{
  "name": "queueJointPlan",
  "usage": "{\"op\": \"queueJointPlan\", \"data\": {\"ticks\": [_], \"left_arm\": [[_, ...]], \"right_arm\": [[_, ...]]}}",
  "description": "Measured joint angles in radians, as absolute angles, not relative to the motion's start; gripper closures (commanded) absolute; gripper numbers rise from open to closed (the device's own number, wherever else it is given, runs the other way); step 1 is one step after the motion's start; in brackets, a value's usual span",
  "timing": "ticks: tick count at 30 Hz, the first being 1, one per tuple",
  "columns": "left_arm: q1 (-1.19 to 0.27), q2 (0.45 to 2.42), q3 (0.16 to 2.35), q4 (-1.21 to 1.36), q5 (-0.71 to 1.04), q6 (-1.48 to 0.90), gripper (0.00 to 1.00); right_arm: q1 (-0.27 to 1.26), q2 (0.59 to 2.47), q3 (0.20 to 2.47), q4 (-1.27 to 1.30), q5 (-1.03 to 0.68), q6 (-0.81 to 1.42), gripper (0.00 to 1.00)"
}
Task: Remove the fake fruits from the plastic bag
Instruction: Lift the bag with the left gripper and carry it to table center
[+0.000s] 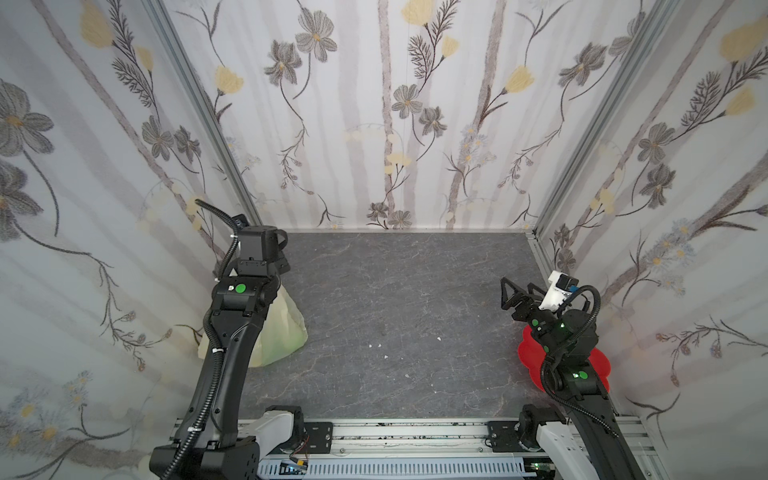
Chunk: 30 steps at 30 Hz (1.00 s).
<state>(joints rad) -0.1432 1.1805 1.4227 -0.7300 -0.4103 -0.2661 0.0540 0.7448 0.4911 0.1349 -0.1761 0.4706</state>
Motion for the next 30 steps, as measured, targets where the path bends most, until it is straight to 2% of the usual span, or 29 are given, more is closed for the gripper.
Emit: {"op": "queueJointPlan", "data": {"ticks": [7, 16, 30], "left_arm": [[-0.416, 1.321, 1.591, -0.714, -0.419, -0.174, 1.0], [-0.686, 1.473, 1.766, -0.699, -0.406, 0.005, 1.0], [-0.717, 1.545, 1.768, -0.613, -0.275, 0.204, 1.0]], "right_arm": [[0.054, 0.758, 0.501, 0.132, -0.177, 0.481, 0.0], [0.064, 0.783, 0.518, 0.126, -0.177, 0.488, 0.0], [0.222, 0.921, 0.582, 0.131, -0.15, 0.467, 0.0]]}}
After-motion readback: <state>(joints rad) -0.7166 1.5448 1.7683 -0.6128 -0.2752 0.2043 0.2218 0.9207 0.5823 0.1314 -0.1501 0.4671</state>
